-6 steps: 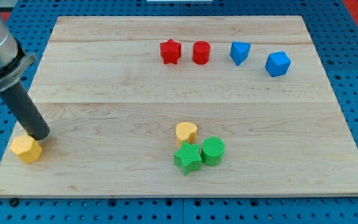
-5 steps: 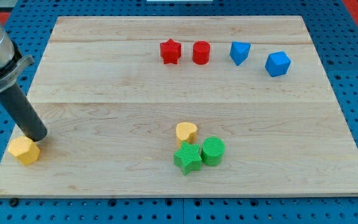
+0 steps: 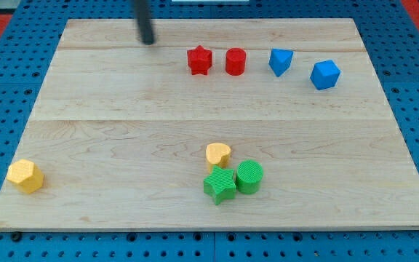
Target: Place the red star diagonally bottom right to the yellow hexagon
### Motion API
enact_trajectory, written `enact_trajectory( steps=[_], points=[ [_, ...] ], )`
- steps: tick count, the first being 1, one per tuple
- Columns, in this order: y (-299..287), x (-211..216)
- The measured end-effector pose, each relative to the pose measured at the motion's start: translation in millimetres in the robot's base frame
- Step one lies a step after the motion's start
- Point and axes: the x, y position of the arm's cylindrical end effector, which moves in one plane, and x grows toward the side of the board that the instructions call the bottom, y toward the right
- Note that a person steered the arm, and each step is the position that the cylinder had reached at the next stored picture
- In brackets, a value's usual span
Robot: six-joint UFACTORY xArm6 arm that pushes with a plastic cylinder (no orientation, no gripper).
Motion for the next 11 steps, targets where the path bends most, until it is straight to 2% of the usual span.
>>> enact_trajectory(
  steps=[1,2,3,4,5,7,8,10,11],
  points=[
    [78,1],
    [95,45],
    [82,86],
    [27,97],
    [-2,91],
    [94,14],
    [60,-2],
    [42,104],
    [24,111]
  ],
)
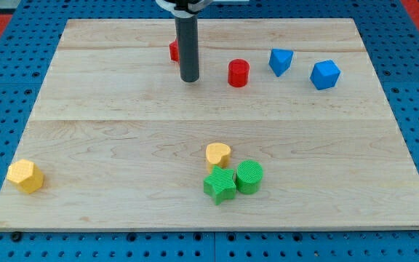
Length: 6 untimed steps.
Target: Place the red star diagonally bottom right to the yellow hexagon
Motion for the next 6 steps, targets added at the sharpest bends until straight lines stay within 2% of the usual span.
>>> enact_trajectory(
  steps=[2,3,4,5,6],
  points=[
    [19,-100],
    [-15,-116],
    [-73,-114],
    [-91,-97],
    [-84,-86]
  ],
)
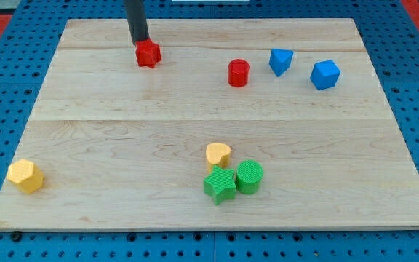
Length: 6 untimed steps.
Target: Place the red star diagonally bottom right to the yellow hexagon
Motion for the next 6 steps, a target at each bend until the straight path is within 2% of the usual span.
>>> enact_trajectory(
  steps=[1,2,3,5,6],
  points=[
    [26,0],
    [31,19],
    [20,57],
    [-18,123],
    [-68,127]
  ],
)
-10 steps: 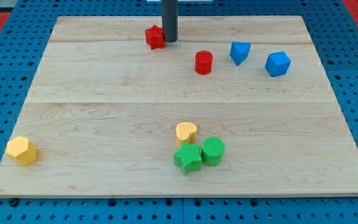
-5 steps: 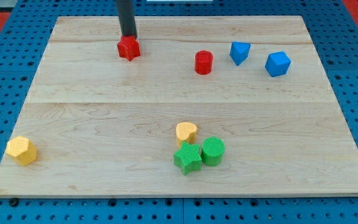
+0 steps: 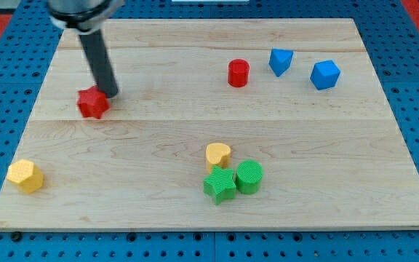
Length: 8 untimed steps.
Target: Place the red star diagonally bottom right to the yellow hexagon
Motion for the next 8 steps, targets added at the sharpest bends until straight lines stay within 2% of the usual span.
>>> enact_trajectory(
  steps=[1,2,4,6,8],
  points=[
    [-46,-1],
    [-63,0],
    [-43,5],
    [-18,50],
    [4,52]
  ],
)
